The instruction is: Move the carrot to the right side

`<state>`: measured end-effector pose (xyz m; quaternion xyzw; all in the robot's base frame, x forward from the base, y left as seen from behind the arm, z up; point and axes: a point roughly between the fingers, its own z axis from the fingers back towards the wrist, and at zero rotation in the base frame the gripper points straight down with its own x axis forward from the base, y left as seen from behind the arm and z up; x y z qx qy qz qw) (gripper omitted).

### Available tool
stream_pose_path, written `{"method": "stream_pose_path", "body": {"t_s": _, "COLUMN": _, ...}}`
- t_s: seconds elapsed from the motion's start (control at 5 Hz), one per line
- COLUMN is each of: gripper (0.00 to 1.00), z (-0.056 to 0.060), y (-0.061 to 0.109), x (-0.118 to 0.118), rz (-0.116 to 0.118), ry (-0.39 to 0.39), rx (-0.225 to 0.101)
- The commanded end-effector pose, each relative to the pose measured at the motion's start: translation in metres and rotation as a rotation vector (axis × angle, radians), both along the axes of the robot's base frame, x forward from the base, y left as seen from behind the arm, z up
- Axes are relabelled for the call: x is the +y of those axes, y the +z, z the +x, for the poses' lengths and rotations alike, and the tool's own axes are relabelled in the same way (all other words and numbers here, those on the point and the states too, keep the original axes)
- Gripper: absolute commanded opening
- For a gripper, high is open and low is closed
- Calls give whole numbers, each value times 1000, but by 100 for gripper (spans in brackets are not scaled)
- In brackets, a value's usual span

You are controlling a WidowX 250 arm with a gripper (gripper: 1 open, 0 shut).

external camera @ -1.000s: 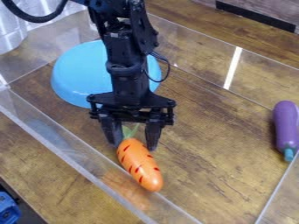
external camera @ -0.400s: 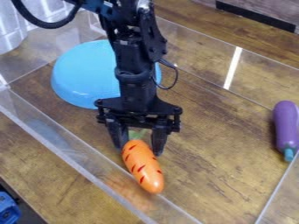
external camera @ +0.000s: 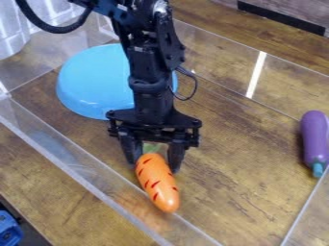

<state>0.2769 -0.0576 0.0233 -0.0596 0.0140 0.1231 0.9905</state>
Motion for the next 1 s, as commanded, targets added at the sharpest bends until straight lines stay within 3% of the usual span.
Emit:
{"method": "stream_pose_path", "body": {"t_s": 0.0, "gripper": 0, "z": 13, "y": 11, "x": -6, "rz": 2, "ry": -31, "rx": -54}}
{"method": "stream_pose_path", "body": {"t_s": 0.8, "gripper": 0, "z": 18, "y": 7, "x": -9, "rz": 19, "ry": -69, "rx": -63}}
